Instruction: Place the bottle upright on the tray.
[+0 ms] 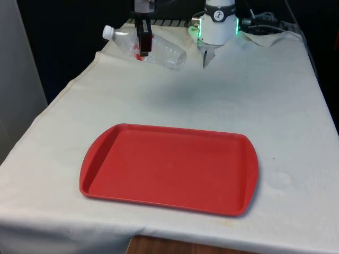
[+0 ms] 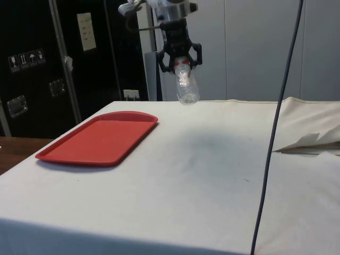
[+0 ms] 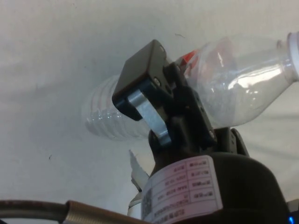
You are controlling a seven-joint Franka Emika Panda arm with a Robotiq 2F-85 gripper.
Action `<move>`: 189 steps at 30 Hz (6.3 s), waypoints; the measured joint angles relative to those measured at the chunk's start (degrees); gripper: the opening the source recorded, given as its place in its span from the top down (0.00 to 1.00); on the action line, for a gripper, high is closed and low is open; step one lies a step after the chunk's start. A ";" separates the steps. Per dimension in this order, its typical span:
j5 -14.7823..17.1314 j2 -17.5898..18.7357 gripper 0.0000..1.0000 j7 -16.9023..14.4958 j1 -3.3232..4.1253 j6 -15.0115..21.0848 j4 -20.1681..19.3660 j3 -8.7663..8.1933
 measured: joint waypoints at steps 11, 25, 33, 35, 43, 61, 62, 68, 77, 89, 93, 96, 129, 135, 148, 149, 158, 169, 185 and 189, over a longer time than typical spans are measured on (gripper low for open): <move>-1.15 0.80 0.67 -1.66 0.00 0.34 1.15 0.34; -1.15 1.38 0.67 -5.90 -0.46 3.21 1.43 0.17; -1.15 1.49 0.67 -8.54 -0.57 4.53 1.43 -0.11; -1.15 1.49 0.67 -9.28 -0.63 4.87 1.38 -0.23; -1.15 1.60 0.67 -12.03 -0.86 6.70 1.26 -0.57; -1.20 1.95 0.67 -17.76 -0.86 9.17 1.38 -0.80; -1.20 2.12 0.67 -18.45 -0.86 9.40 1.49 -0.86; -1.20 2.58 0.67 -19.42 -0.74 9.97 1.83 -0.63; -1.20 2.58 0.67 -19.71 -0.74 9.97 1.89 -0.52; -0.92 6.93 0.67 -21.54 -0.69 9.11 7.45 0.11; -0.74 8.14 0.67 -21.94 -0.74 8.71 9.17 0.34; 0.00 10.03 0.67 -22.92 -0.74 7.91 11.80 0.52; 2.52 18.05 0.67 -27.16 -0.40 6.30 23.55 3.44; 2.41 18.68 0.67 -26.36 0.00 8.71 23.72 4.41; 1.83 21.83 0.67 -24.01 0.97 14.38 25.84 5.73; 1.72 22.12 0.67 -23.78 1.09 14.78 26.07 5.79; 0.74 23.61 0.67 -22.23 1.78 17.99 26.53 6.02; 0.74 23.72 0.67 -22.29 1.89 18.16 26.47 6.02; -6.02 23.66 0.67 -17.30 2.35 18.39 26.47 5.79; -9.68 23.78 0.67 -13.98 2.35 18.39 26.47 5.73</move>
